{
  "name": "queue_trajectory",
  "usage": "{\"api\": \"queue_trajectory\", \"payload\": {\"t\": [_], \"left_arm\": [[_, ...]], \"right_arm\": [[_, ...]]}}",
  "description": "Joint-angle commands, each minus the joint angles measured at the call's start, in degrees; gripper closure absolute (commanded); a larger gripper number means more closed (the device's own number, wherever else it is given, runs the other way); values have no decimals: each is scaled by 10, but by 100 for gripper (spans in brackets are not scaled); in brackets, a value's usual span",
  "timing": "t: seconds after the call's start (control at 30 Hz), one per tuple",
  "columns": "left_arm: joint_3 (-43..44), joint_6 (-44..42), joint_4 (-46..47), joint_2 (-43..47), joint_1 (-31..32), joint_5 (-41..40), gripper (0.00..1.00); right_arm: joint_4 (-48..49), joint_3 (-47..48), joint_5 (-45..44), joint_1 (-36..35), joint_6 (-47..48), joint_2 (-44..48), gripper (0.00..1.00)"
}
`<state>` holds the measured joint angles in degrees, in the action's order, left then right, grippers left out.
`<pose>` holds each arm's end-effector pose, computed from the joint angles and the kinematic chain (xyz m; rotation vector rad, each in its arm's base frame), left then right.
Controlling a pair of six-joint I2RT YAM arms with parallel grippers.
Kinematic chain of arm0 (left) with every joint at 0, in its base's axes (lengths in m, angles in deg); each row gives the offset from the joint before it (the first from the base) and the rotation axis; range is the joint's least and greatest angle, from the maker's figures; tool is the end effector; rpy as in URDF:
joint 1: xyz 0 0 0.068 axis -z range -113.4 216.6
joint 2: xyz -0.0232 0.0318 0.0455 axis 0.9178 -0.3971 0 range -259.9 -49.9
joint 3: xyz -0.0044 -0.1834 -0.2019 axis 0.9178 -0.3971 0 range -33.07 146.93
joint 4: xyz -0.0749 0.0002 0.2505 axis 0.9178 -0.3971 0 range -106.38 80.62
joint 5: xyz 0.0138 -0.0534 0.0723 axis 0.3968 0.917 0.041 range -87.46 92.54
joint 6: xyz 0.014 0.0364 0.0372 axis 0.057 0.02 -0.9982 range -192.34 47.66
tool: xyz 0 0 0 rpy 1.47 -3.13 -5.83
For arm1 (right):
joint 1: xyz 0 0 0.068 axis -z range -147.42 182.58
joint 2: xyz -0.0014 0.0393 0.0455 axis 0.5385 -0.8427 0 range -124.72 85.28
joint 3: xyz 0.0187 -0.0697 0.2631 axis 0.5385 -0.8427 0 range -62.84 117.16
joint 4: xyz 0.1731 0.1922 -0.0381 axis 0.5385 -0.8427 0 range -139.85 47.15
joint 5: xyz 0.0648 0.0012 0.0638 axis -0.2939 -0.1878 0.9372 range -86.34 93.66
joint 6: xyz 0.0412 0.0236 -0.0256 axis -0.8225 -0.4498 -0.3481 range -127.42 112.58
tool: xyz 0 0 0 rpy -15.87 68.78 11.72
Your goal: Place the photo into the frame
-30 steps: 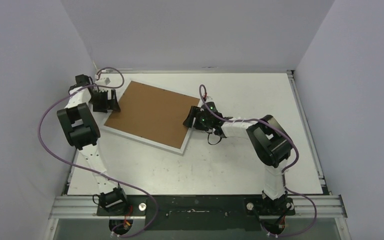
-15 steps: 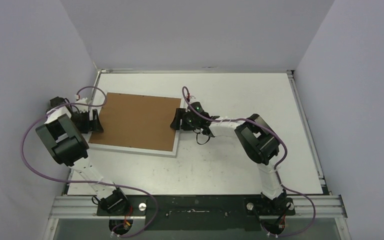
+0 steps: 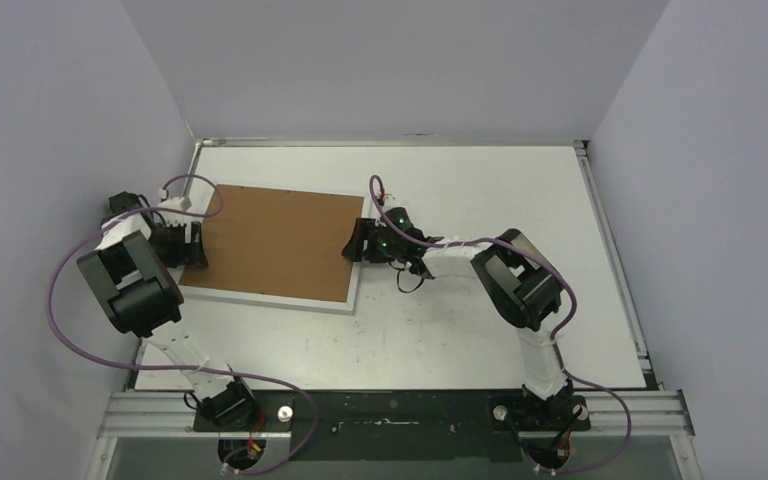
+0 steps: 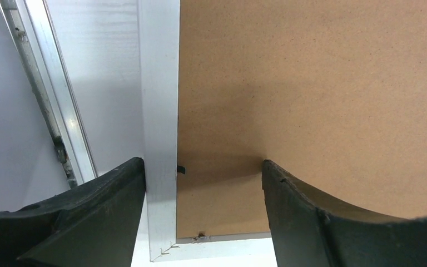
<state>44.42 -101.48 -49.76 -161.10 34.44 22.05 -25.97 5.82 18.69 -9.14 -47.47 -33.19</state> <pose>0.3298 0.1935 0.1701 -0.0065 2.7251 -0.2087 0.3229 0.3001 0.1382 -0.2012 2.3291 1.0627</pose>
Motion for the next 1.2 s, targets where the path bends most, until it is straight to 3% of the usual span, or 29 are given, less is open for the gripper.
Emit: {"api": "queue_trajectory", "payload": {"t": [0.0,0.2,0.4,0.7,0.9,1.17], "left_arm": [[-10,12,-41,9,40,69,36],[-5,5,-134,48,81,172,56],[33,10,-232,96,145,273,68],[106,73,-267,189,200,353,69],[141,120,-256,223,222,380,71],[143,199,-205,245,262,410,73]], "right_arm": [[1,-45,13,-12,-37,13,37],[78,-100,33,-7,-96,48,37],[80,-162,21,-1,-105,110,39],[148,-243,31,8,-146,132,48],[232,-276,66,25,-198,113,39],[298,-303,98,48,-236,90,37]]}}
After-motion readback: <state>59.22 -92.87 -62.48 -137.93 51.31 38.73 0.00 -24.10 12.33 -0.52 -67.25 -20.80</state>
